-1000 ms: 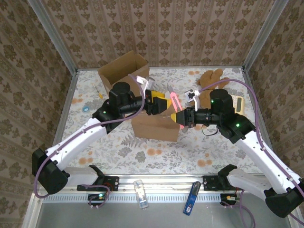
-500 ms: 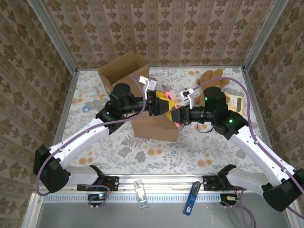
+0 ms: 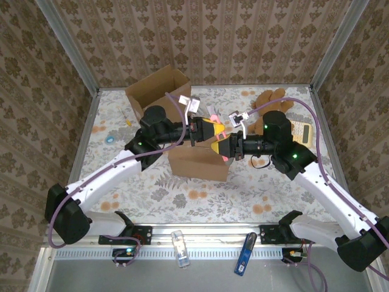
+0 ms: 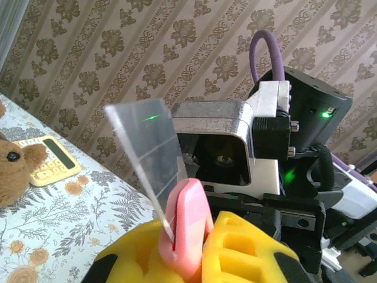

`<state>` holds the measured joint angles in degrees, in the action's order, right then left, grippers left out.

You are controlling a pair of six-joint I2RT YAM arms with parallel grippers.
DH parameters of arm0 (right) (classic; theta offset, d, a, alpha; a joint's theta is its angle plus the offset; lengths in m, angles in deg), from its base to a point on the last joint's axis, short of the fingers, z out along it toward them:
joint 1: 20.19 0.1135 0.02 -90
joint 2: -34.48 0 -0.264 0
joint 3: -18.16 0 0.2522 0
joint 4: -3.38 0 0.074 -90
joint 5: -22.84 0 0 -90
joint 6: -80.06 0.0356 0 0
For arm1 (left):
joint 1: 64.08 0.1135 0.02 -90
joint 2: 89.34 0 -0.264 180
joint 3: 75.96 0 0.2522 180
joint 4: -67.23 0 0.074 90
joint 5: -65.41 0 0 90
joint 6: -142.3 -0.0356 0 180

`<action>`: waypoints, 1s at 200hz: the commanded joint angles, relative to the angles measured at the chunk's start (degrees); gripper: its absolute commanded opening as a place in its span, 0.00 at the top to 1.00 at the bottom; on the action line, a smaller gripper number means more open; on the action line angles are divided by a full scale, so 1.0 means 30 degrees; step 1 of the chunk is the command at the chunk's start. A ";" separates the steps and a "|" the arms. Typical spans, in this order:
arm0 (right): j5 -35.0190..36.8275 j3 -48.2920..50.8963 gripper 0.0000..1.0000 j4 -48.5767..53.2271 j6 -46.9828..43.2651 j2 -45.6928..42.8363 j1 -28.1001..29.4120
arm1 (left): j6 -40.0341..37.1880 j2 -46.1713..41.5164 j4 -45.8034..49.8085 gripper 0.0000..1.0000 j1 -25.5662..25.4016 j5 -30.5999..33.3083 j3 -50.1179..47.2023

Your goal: Unpack the express box

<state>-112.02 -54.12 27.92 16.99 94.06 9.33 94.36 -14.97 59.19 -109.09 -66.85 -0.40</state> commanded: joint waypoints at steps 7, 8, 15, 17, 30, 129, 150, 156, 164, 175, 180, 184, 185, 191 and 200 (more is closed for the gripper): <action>0.0659 0.0786 0.89 -0.1756 0.2228 -0.0408 0.0093 | -0.1494 -0.0048 -0.0474 1.00 -0.0195 0.0820 -0.0245; 0.0673 0.0816 0.87 -0.1841 0.2278 -0.0435 0.0092 | -0.1488 -0.0055 -0.0485 1.00 -0.0183 0.0818 -0.0257; 0.0776 0.1105 0.77 -0.2574 0.2624 -0.0584 0.0096 | -0.1324 -0.0063 -0.0730 1.00 -0.0179 0.0949 -0.0388; 0.0782 0.1188 0.75 -0.2806 0.2740 -0.0661 0.0093 | -0.1267 -0.0077 -0.0811 1.00 -0.0173 0.0973 -0.0401; 0.1040 0.1774 0.62 -0.4328 0.3343 -0.1018 0.0096 | -0.0779 -0.0091 -0.1586 1.00 -0.0149 0.1173 -0.0694; 0.1754 0.4020 0.67 -1.0253 0.5591 -0.1999 0.0235 | 0.3161 0.0523 -0.6795 1.00 0.0159 0.1489 -0.1645; 0.2039 0.4304 0.75 -1.0911 0.5892 -0.2007 0.0268 | 0.3253 0.0511 -0.6883 1.00 0.0190 0.1523 -0.1669; 0.2155 0.4389 0.77 -1.1133 0.5964 -0.2009 0.0289 | 0.3280 0.0523 -0.6891 1.00 0.0184 0.1519 -0.1689; 0.2341 0.4467 0.80 -1.1293 0.6091 -0.2043 0.0298 | 0.3264 0.0496 -0.6884 1.00 0.0188 0.1533 -0.1734; 0.2657 0.4561 0.84 -1.1496 0.6175 -0.2075 0.0297 | 0.3235 0.0464 -0.6883 1.00 0.0198 0.1577 -0.1821; 0.2850 0.4590 0.86 -1.1536 0.6188 -0.2110 0.0297 | 0.3231 0.0464 -0.6883 1.00 0.0202 0.1625 -0.1864; 0.3032 0.4606 0.89 -1.1535 0.6203 -0.2147 0.0297 | 0.3209 0.0472 -0.6890 1.00 0.0197 0.1629 -0.1877; 0.3075 0.4601 0.90 -1.1535 0.6214 -0.2155 0.0297 | 0.3207 0.0468 -0.6887 1.00 0.0189 0.1633 -0.1878; 0.3363 0.4656 0.96 -1.1537 0.6267 -0.2222 0.0297 | 0.3178 0.0433 -0.6877 1.00 0.0189 0.1650 -0.1941; 0.3905 0.4731 1.00 -1.1438 0.6335 -0.2350 0.0297 | 0.3093 0.0402 -0.6764 1.00 0.0225 0.1636 -0.1995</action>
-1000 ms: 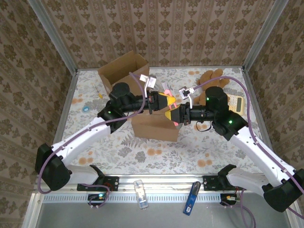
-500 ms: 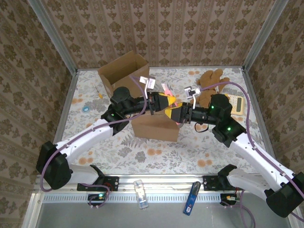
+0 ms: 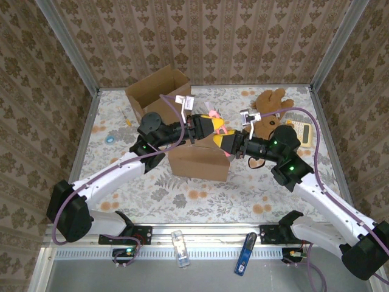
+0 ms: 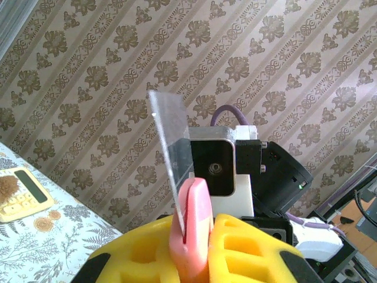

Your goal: Unpack the express box

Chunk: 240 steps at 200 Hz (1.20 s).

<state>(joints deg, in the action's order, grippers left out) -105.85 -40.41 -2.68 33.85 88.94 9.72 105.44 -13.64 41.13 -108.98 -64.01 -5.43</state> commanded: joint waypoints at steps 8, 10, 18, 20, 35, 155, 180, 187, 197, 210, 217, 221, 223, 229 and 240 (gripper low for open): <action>0.2407 0.0250 1.00 -0.1070 0.0742 -0.0825 0.0166 | -0.0697 -0.0122 -0.0571 0.89 0.0245 0.0720 -0.0366; 0.2505 0.0237 1.00 -0.1020 0.0752 -0.0886 0.0166 | -0.0716 -0.0162 -0.0521 0.85 0.0272 0.0718 -0.0376; 0.2955 0.0210 1.00 -0.0517 0.0661 -0.1145 0.0167 | -0.0850 -0.0333 -0.0203 0.70 0.0369 0.0726 -0.0416; 0.3089 0.0190 1.00 -0.0318 0.0629 -0.1200 0.0166 | -0.0886 -0.0376 -0.0121 0.66 0.0413 0.0720 -0.0411; 0.4046 -0.0061 1.00 0.1543 0.0129 -0.1844 0.0166 | -0.1382 -0.1010 0.1060 0.42 0.0807 0.0734 -0.0410; 0.7196 -0.2169 1.00 1.8061 -0.2383 -0.5463 -0.1281 | -0.6193 -0.0632 2.9400 0.13 0.2539 1.5098 0.6135; 0.6821 -0.1680 1.00 1.8157 -0.2503 -0.5814 -0.1554 | -0.5981 0.0078 2.6812 0.09 0.2468 1.5250 0.4730; 0.6701 -0.1592 1.00 1.8124 -0.2566 -0.5861 -0.1617 | -0.5968 0.0229 2.6063 0.08 0.2419 1.5358 0.4362; 0.6543 -0.1479 1.00 1.8091 -0.2656 -0.5906 -0.1670 | -0.6047 0.0367 2.4976 0.06 0.2329 1.5467 0.3800; 0.6341 -0.1318 1.00 1.7959 -0.2700 -0.5965 -0.1723 | -0.6135 0.0361 2.3493 0.03 0.2258 1.5626 0.2887; 0.6233 -0.1169 1.00 1.7868 -0.2676 -0.5965 -0.1737 | -0.6132 0.0272 2.2528 0.02 0.2246 1.5615 0.2269; 0.6173 -0.1099 1.00 1.7802 -0.2651 -0.5970 -0.1760 | -0.6116 0.0206 2.1949 0.01 0.2264 1.5550 0.1959; 0.6164 -0.1053 1.00 1.7761 -0.2668 -0.5966 -0.1765 | -0.6136 0.0162 2.1670 0.01 0.2256 1.5531 0.1765; 0.6101 -0.0890 1.00 1.7616 -0.2619 -0.5965 -0.1767 | -0.6117 0.0056 2.0796 0.00 0.2254 1.5514 0.1271; 0.5988 -0.0600 1.00 1.7349 -0.2507 -0.5939 -0.1778 | -0.6136 -0.0171 1.9250 0.00 0.2254 1.5459 0.0310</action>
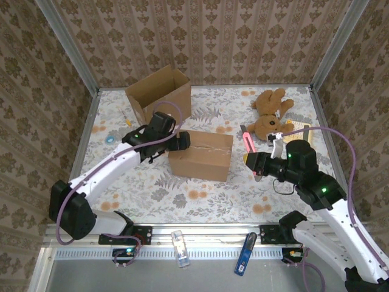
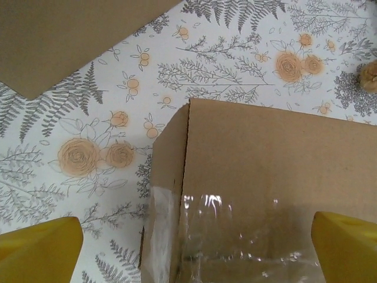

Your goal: Unpack the express box

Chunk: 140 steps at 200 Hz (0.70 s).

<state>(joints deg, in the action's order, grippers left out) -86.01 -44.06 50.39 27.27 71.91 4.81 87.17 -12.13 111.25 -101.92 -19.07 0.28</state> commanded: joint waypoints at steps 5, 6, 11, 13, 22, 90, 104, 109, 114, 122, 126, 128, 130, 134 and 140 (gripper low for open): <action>-0.0701 0.0733 1.00 -0.0500 -0.0254 -0.0260 -0.0142 | -0.0052 -0.0759 -0.4812 0.00 -0.0085 0.0518 -0.1936; -0.0724 0.0768 1.00 -0.0519 -0.0250 -0.0260 -0.0150 | -0.0067 -0.0782 -0.4930 0.00 -0.0107 0.0511 -0.2006; -0.0761 0.0871 1.00 -0.0635 -0.0181 -0.0275 -0.0157 | -0.0073 -0.0844 -0.5475 0.00 -0.0101 0.0535 -0.2348; -0.0787 0.0924 1.00 -0.0680 -0.0171 -0.0264 -0.0150 | -0.0079 -0.0859 -0.5689 0.00 -0.0100 0.0541 -0.2444; -0.0861 0.1136 1.00 -0.0725 -0.0072 -0.0303 -0.0151 | -0.0194 -0.0893 -0.6542 0.00 -0.0102 0.0631 -0.2910; -0.1009 0.1468 1.00 -0.0663 -0.0008 -0.0590 -0.0186 | -0.0782 -0.1877 -1.0032 0.00 -0.0473 0.1012 -0.4672; -0.1070 0.1456 1.00 -0.0655 -0.0011 -0.0556 -0.0180 | -0.0873 -0.2292 -0.9932 0.00 -0.0524 0.1081 -0.4694; -0.1066 0.1450 1.00 -0.0680 -0.0036 -0.0538 -0.0185 | -0.0872 -0.2474 -0.9924 0.00 -0.0531 0.1114 -0.4726; -0.1055 0.1477 1.00 -0.0705 -0.0035 -0.0524 -0.0165 | -0.0872 -0.2664 -0.9961 0.00 -0.0535 0.1140 -0.4779; -0.1069 0.1511 1.00 -0.0714 -0.0036 -0.0443 -0.0187 | -0.0923 -0.2867 -0.9918 0.00 -0.0539 0.1212 -0.4792; -0.1071 0.1522 1.00 -0.0729 -0.0022 -0.0407 -0.0177 | -0.0963 -0.2924 -0.9891 0.00 -0.0537 0.1270 -0.4785; -0.1070 0.1540 1.00 -0.0725 -0.0014 -0.0392 -0.0184 | -0.0983 -0.2939 -0.9884 0.00 -0.0517 0.1267 -0.4775; -0.1070 0.1538 1.00 -0.0717 0.0003 -0.0366 -0.0179 | -0.0988 -0.2942 -0.9831 0.00 -0.0534 0.1295 -0.4743; -0.1070 0.1559 1.00 -0.0722 -0.0010 -0.0325 -0.0171 | -0.1030 -0.2900 -0.9784 0.00 -0.0491 0.1352 -0.4676; -0.1070 0.1592 1.00 -0.0720 -0.0009 -0.0276 -0.0185 | -0.1116 -0.2781 -0.9762 0.00 -0.0473 0.1383 -0.4603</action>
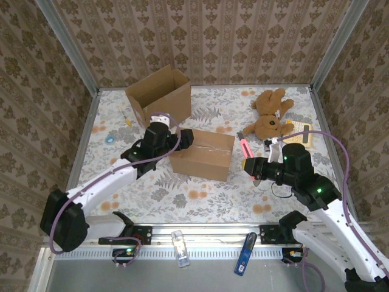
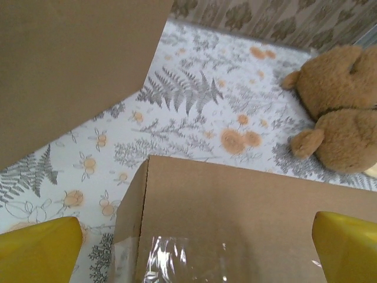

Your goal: Unpack the express box

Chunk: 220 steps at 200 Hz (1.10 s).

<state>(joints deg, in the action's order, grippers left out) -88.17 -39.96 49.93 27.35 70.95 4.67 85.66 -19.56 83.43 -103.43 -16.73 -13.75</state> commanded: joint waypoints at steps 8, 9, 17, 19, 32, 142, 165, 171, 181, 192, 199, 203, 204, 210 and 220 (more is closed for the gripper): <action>-0.0348 0.0255 1.00 -0.0576 -0.0036 0.0130 -0.0142 | -0.0705 -0.0059 -0.0500 0.00 0.0085 0.0586 0.0163; -0.0348 0.0255 1.00 -0.0583 -0.0038 0.0139 -0.0143 | -0.0713 -0.0013 -0.0510 0.00 0.0083 0.0595 0.0181; -0.0322 0.0238 1.00 -0.0569 -0.0034 0.0232 -0.0141 | -0.0807 0.0335 -0.0697 0.00 0.0081 0.0579 0.0272; -0.0320 0.0229 1.00 -0.0585 -0.0039 0.0243 -0.0142 | -0.0831 0.0444 -0.0776 0.00 0.0103 0.0553 0.0276; -0.0352 0.0229 1.00 -0.0561 0.0018 0.0374 -0.0143 | -0.0915 0.1092 -0.1241 0.00 0.0081 0.0543 0.0367; 0.0099 0.0085 1.00 0.0512 0.1745 0.0575 -0.0147 | -0.1062 0.2331 -0.2109 0.00 -0.0666 0.2091 -0.0688; 0.0414 -0.0286 1.00 0.1946 0.2236 0.0930 -0.0150 | -0.0906 0.2353 -0.2001 0.00 -0.1136 0.2893 -0.1388; 0.0384 -0.0316 1.00 0.2218 0.2299 0.0975 -0.0185 | -0.0855 0.2373 -0.1984 0.00 -0.1221 0.3036 -0.1571; 0.0300 -0.0331 1.00 0.2550 0.2282 0.1052 -0.0233 | -0.0751 0.2405 -0.2091 0.00 -0.1365 0.3307 -0.1838; 0.0089 -0.0280 1.00 0.2679 0.2079 0.1078 -0.0358 | -0.0694 0.2461 -0.2212 0.00 -0.1468 0.3509 -0.2090; -0.0304 -0.0153 1.00 0.2545 0.1997 0.1130 -0.0442 | -0.0663 0.2518 -0.2237 0.00 -0.1525 0.3561 -0.2194; -0.0595 -0.0082 1.00 0.2433 0.1942 0.1184 -0.0539 | -0.0624 0.2547 -0.2262 0.00 -0.1528 0.3590 -0.2227; -0.0706 -0.0060 1.00 0.2401 0.1932 0.1194 -0.0546 | -0.0629 0.2564 -0.2255 0.00 -0.1544 0.3605 -0.2230; -0.1136 0.0032 1.00 0.2234 0.1880 0.1323 -0.0652 | -0.0661 0.2623 -0.2249 0.00 -0.1578 0.3646 -0.2251; -0.1657 0.0178 1.00 0.1937 0.1816 0.1552 -0.0746 | -0.0703 0.2696 -0.2248 0.00 -0.1645 0.3708 -0.2255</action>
<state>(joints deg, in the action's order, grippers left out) -89.11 -39.26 55.77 32.71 74.76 3.28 84.20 -12.30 72.10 -107.50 -7.12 -18.36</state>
